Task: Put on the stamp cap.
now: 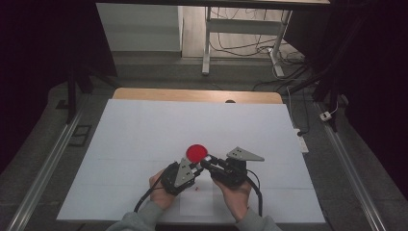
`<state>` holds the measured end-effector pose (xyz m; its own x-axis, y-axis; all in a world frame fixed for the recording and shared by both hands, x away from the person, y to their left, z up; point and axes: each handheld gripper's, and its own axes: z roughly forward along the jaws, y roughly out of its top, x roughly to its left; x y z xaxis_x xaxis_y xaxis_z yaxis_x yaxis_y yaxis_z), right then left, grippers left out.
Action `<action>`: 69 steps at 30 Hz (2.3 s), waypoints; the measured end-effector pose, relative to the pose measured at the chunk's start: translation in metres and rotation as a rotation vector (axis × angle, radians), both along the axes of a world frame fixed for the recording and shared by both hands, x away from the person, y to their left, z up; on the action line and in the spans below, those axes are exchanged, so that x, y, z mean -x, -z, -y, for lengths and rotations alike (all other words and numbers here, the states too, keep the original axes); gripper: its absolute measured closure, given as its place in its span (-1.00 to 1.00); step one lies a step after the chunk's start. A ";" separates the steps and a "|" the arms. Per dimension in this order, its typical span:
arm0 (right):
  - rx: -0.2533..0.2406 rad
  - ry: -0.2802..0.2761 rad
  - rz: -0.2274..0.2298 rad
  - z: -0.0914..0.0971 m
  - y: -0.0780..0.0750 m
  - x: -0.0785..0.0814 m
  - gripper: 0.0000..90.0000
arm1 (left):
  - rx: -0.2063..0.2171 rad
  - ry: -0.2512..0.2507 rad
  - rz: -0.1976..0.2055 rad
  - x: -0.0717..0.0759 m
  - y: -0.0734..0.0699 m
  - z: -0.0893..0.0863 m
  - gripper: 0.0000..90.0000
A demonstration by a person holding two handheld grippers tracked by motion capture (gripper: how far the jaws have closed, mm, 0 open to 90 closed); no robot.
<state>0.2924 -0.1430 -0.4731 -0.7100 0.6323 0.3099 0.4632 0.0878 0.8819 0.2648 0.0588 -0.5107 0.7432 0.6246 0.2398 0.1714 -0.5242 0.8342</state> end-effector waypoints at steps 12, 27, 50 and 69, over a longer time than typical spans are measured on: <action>0.042 -0.011 0.015 -0.005 0.002 0.002 0.50 | -0.033 -0.009 0.034 0.004 0.000 0.002 0.66; 0.042 -0.019 0.025 -0.003 0.001 0.002 0.49 | -0.032 -0.013 0.021 0.003 0.001 0.002 0.66; 0.032 -0.028 0.033 -0.002 0.002 0.001 0.49 | -0.002 -0.003 -0.026 -0.001 0.004 0.001 0.49; 0.058 -0.023 0.050 0.006 0.001 -0.003 0.49 | 0.087 -0.009 -0.193 -0.004 -0.005 -0.024 -0.19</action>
